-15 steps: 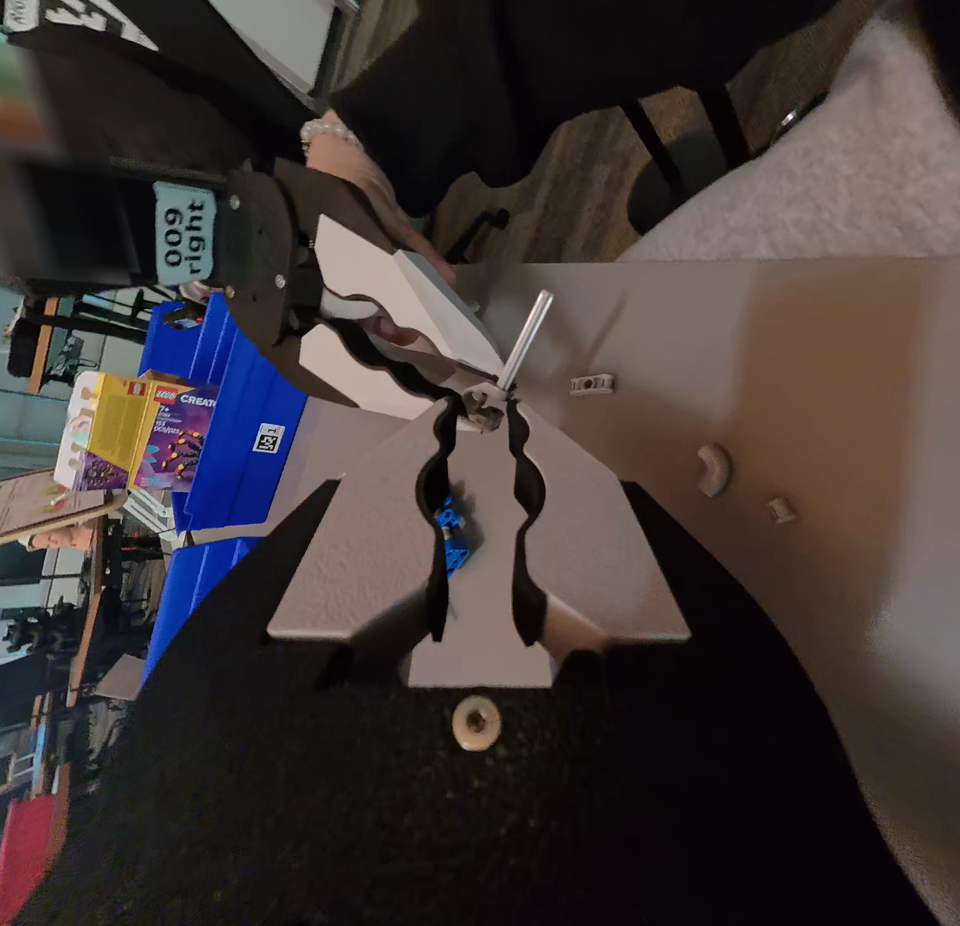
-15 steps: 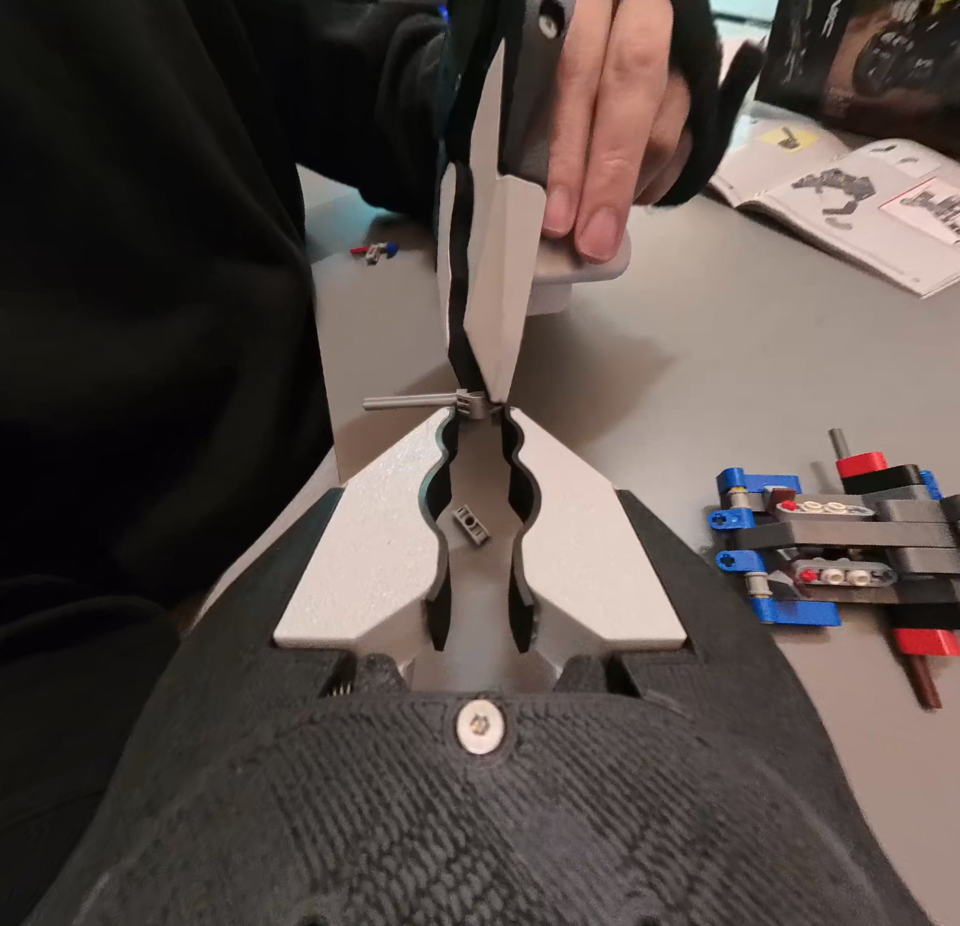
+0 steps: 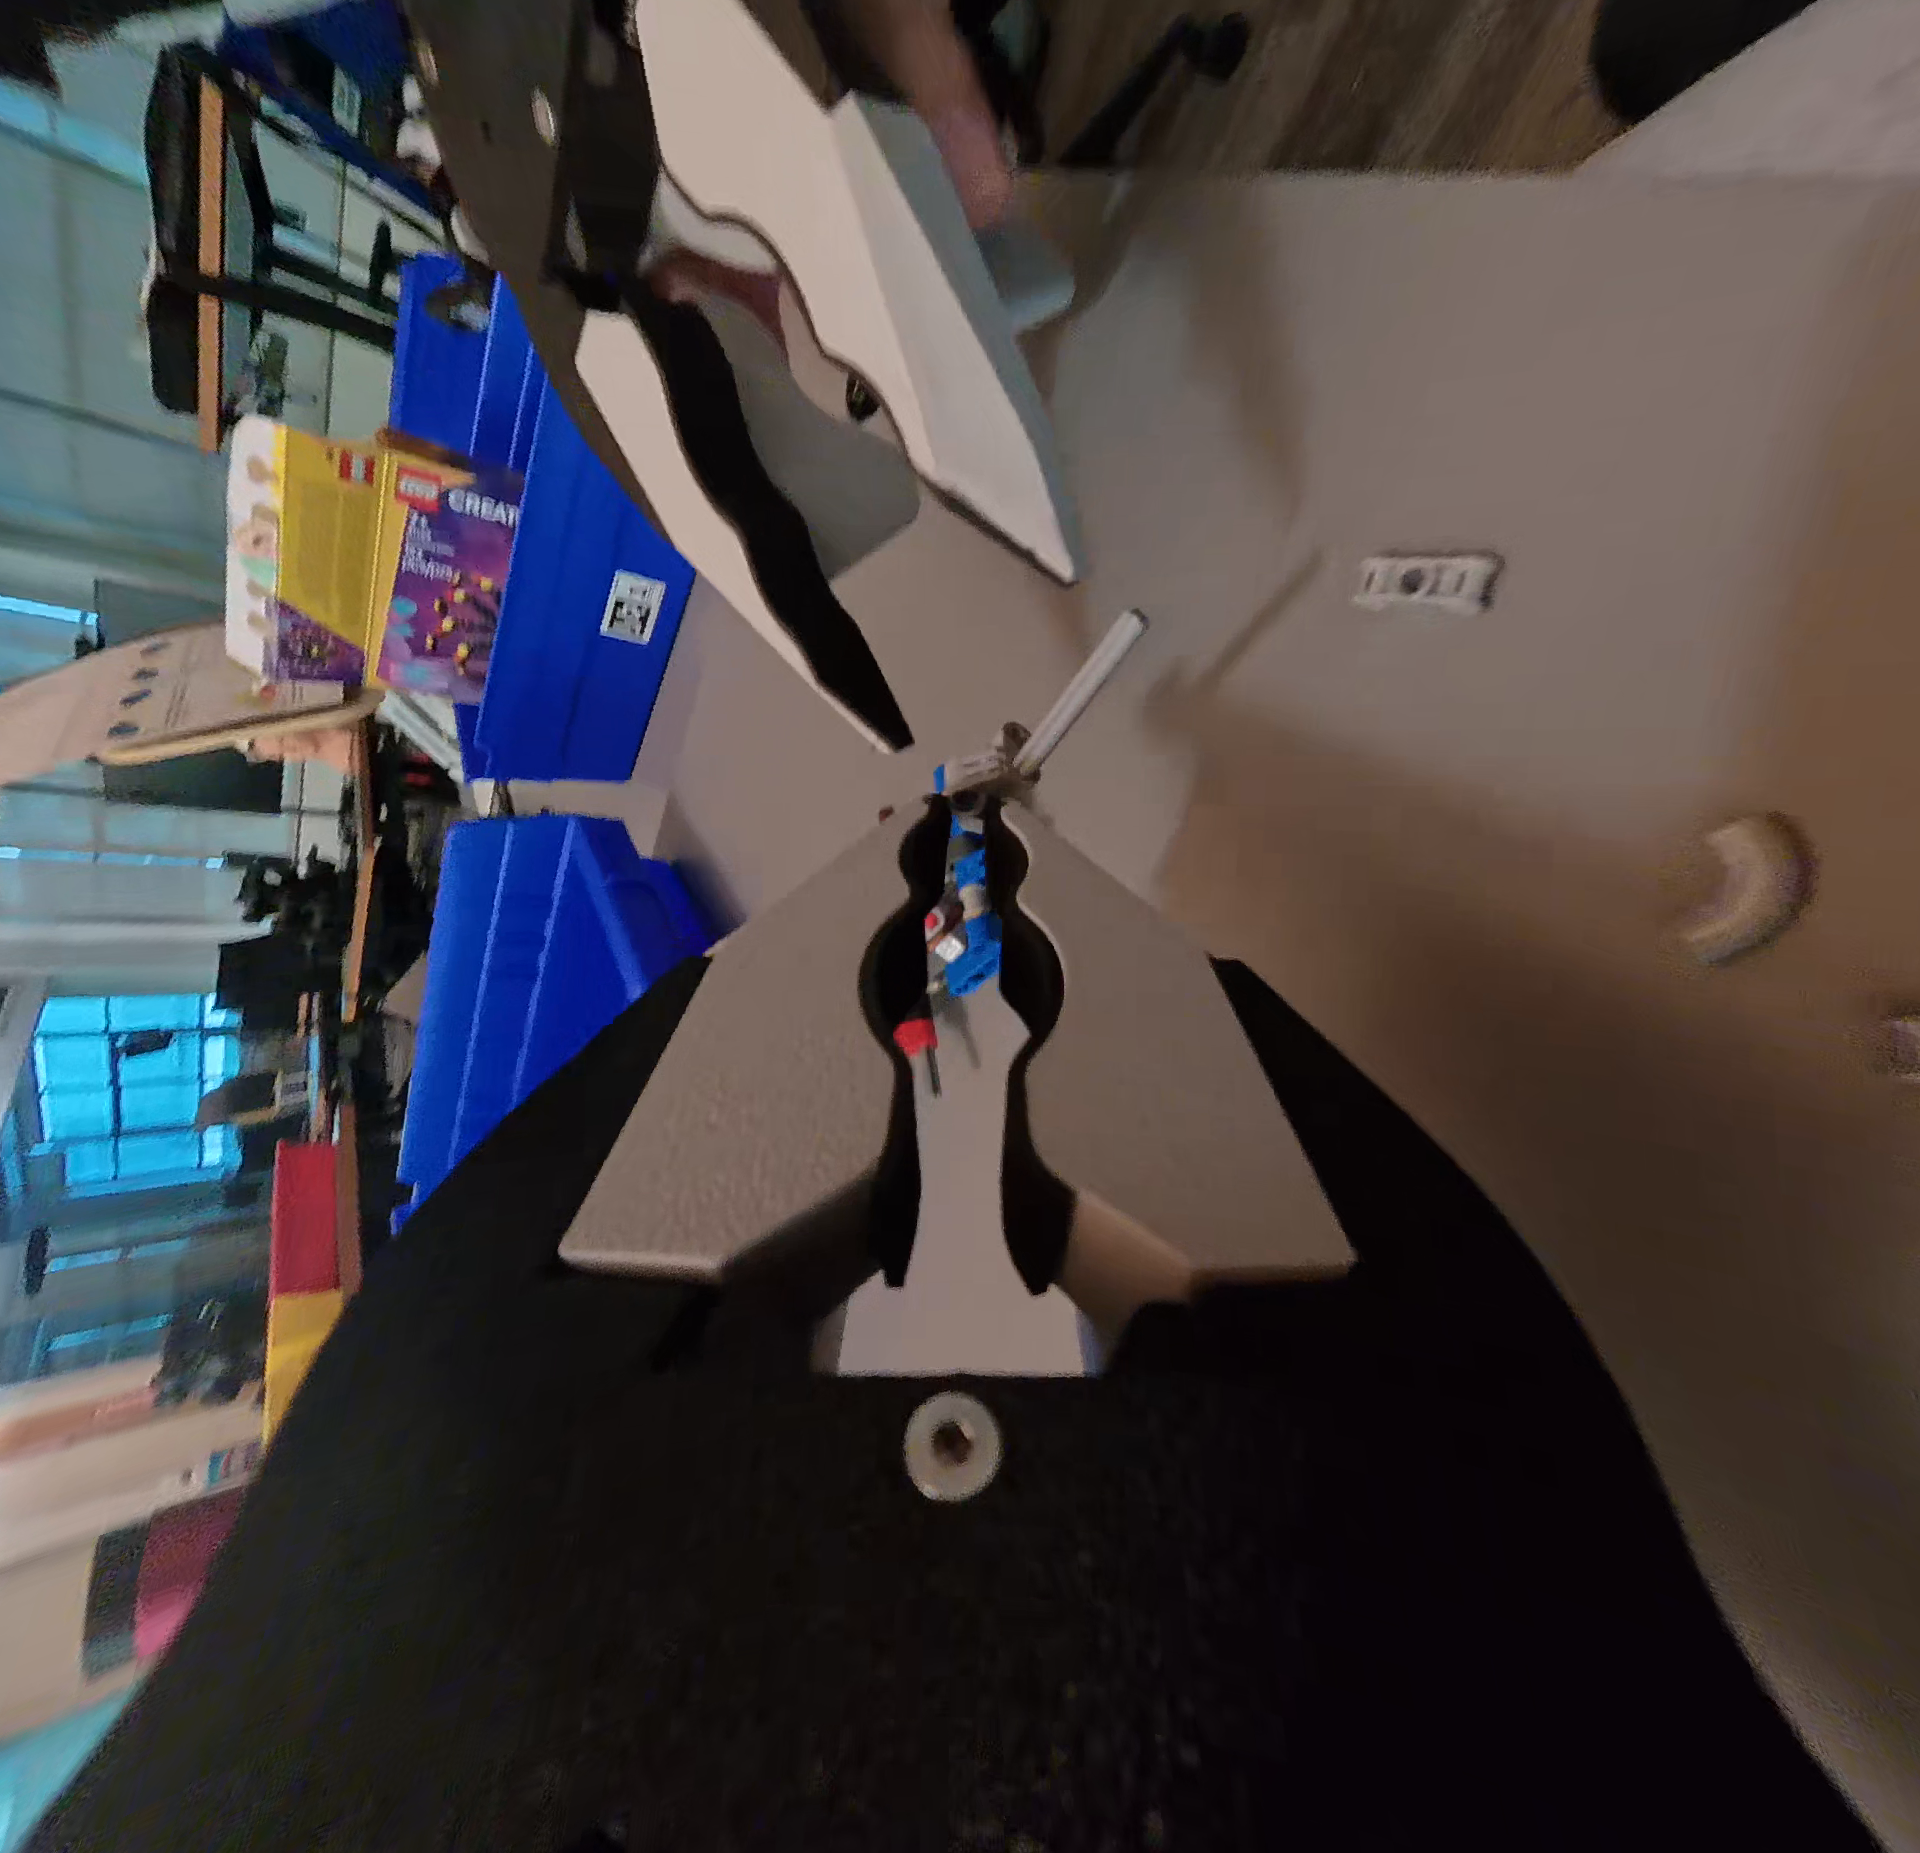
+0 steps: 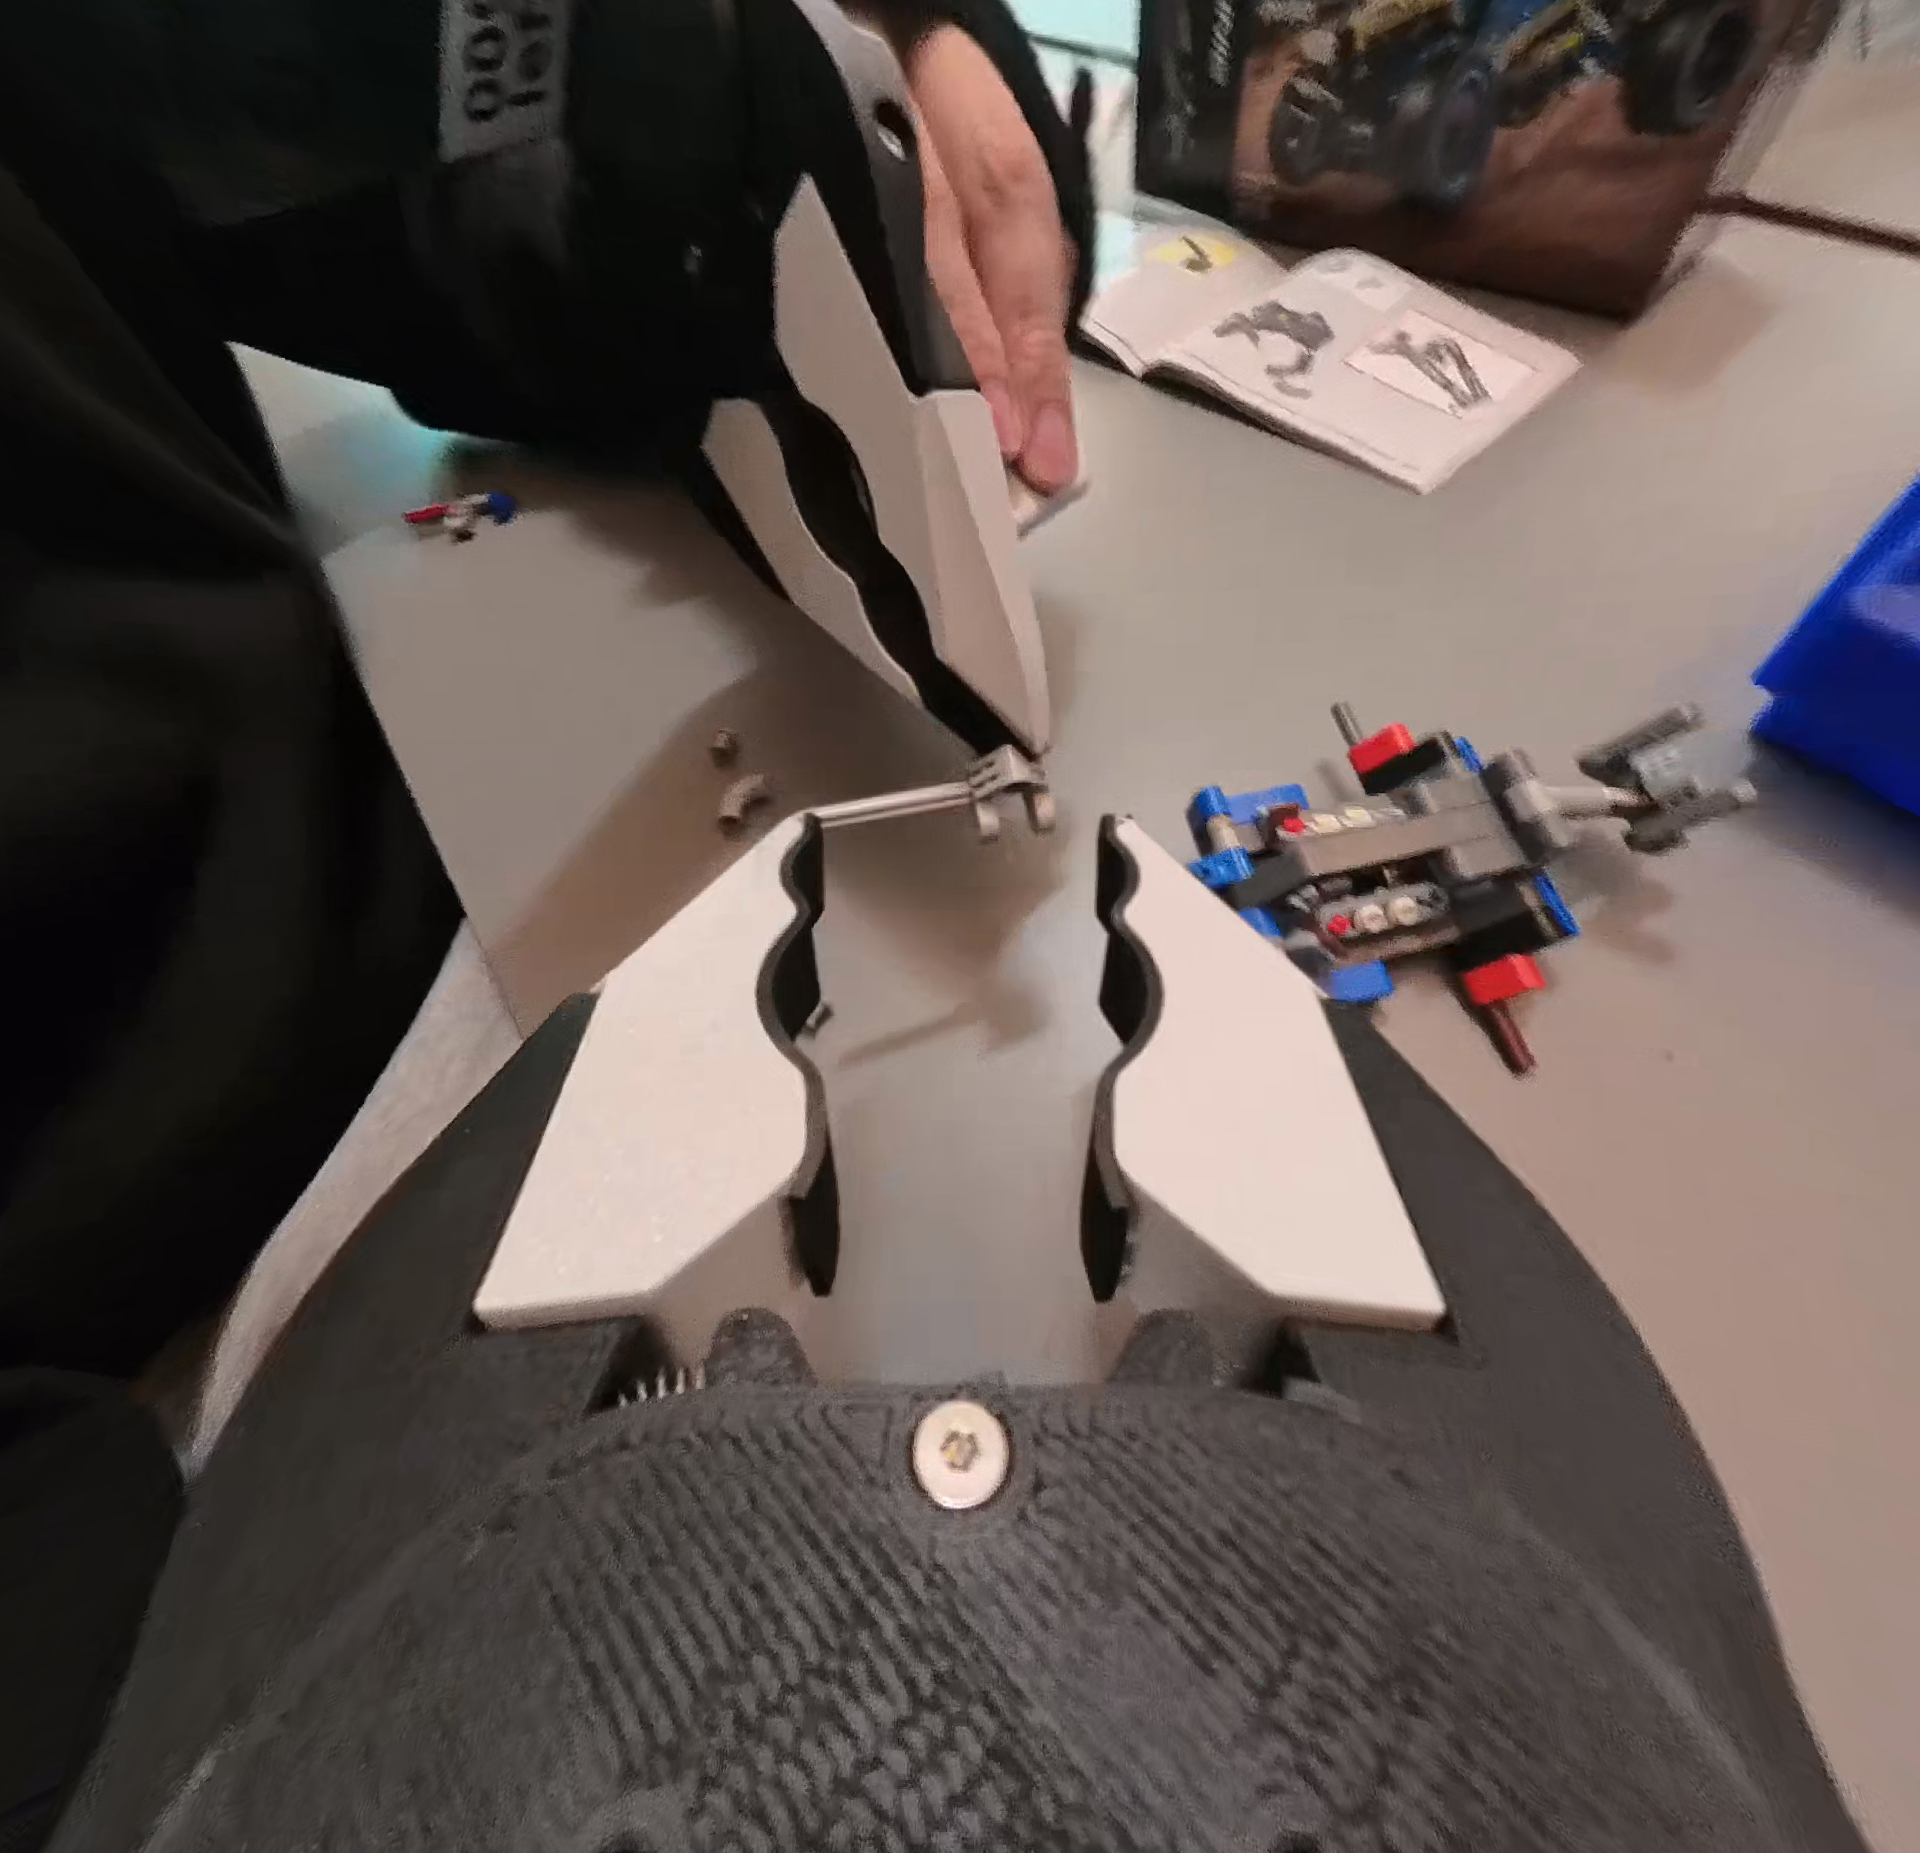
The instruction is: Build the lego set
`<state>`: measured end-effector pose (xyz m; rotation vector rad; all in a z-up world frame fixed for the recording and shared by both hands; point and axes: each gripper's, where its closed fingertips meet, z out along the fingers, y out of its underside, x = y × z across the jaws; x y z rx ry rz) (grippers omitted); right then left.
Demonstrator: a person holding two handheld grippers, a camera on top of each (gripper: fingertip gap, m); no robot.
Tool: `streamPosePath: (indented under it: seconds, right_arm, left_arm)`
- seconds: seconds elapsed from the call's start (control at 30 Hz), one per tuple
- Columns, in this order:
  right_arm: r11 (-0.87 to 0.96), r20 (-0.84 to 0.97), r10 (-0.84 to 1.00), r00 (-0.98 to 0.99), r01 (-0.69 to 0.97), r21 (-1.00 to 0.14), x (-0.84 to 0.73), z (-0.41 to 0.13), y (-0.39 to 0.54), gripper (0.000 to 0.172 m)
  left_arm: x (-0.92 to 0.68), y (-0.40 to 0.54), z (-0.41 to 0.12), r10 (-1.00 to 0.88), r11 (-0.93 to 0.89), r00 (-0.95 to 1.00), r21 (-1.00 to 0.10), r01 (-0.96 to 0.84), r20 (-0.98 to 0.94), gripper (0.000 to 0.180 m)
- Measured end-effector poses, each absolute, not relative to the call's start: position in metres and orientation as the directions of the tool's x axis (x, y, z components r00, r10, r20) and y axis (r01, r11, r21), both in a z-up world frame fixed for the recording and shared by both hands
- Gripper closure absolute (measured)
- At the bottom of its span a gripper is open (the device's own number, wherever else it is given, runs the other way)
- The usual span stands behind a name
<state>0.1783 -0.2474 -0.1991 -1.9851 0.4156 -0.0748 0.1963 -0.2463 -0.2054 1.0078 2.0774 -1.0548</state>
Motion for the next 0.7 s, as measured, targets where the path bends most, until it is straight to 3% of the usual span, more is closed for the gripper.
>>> streamPosePath:
  seconds: [0.03,0.1,0.2,0.33,0.43,0.7]
  right_arm:
    - [-0.399,-0.139,-0.353,0.925,-0.283,-0.872,0.180,-0.202,-0.251,0.119]
    - [-0.406,-0.137,-0.410,0.902,-0.314,-0.858,0.184,-0.202,-0.253,0.119]
    - [-0.382,-0.090,-0.533,0.842,-0.334,-0.861,0.200,-0.199,-0.252,0.136]
    - [-0.362,0.003,-0.622,0.783,-0.284,-0.888,0.212,-0.193,-0.242,0.145]
    - [-0.311,-0.016,-0.657,0.754,-0.290,-0.905,0.217,-0.185,-0.237,0.153]
    - [-0.378,0.012,-0.668,0.744,-0.326,-0.866,0.216,-0.198,-0.243,0.154]
  left_arm:
    - [0.202,-0.246,-0.207,0.339,0.425,-0.539,-0.386,0.819,-0.771,0.177]
    - [0.211,-0.246,-0.209,0.301,0.480,-0.572,-0.398,0.782,-0.763,0.177]
    - [0.230,-0.245,-0.205,0.181,0.560,-0.660,-0.475,0.679,-0.730,0.177]
    - [0.240,-0.243,-0.198,0.075,0.582,-0.740,-0.573,0.577,-0.669,0.178]
    - [0.243,-0.242,-0.196,0.061,0.587,-0.725,-0.563,0.582,-0.686,0.177]
    - [0.246,-0.239,-0.200,0.030,0.653,-0.701,-0.517,0.554,-0.713,0.178]
